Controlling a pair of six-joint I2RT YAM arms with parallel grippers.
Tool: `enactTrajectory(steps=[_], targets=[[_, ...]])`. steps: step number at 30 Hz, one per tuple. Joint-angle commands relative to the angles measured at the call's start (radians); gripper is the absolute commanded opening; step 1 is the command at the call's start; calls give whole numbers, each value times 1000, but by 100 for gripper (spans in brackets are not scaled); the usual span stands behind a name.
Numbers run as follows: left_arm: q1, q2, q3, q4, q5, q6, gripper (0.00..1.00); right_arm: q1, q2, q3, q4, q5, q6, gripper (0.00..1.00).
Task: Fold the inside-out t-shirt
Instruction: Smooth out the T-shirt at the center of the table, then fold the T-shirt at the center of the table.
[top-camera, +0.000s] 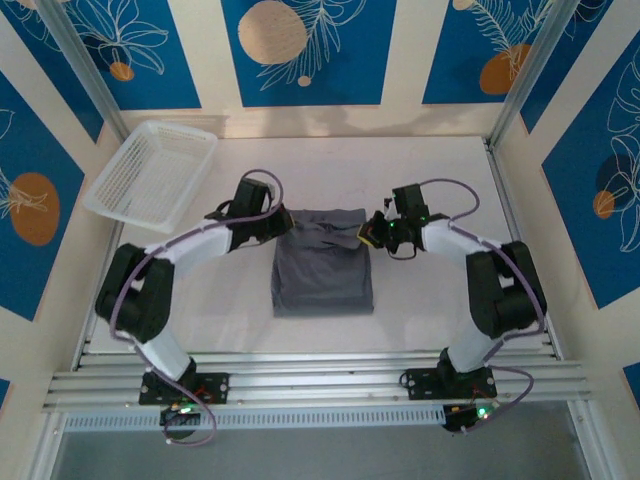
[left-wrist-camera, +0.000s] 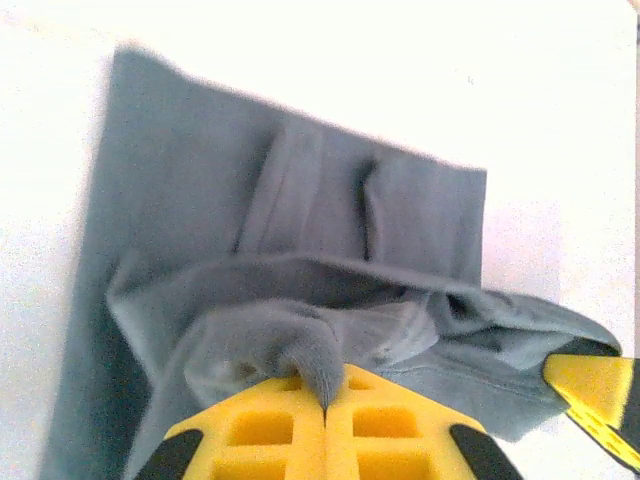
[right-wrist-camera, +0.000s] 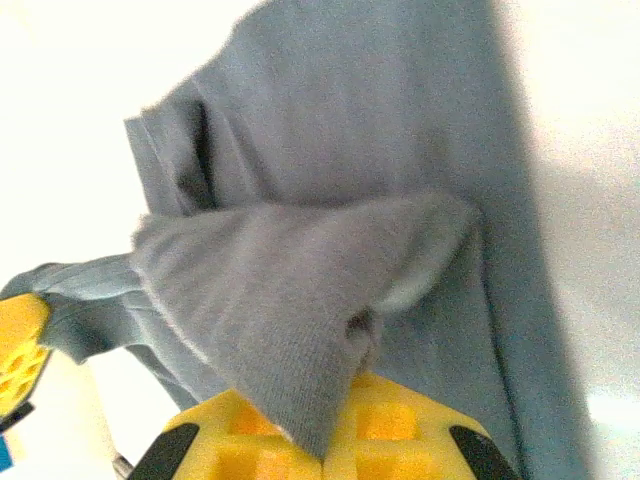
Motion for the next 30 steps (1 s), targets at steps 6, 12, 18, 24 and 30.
enactTrajectory(steps=[6, 12, 18, 24, 30], targets=[[68, 241, 178, 37, 11, 16, 41, -94, 254, 258, 19, -121, 6, 24], [126, 272, 251, 66, 23, 31, 61, -170, 313, 375, -54, -127, -53, 36], [138, 120, 178, -21, -35, 235, 73, -166, 183, 186, -7, -29, -184, 48], [128, 102, 106, -97, -57, 372, 73, -107, 212, 178, -31, 51, -317, 58], [115, 122, 109, -92, -33, 374, 73, -65, 339, 323, -95, 69, -371, 57]])
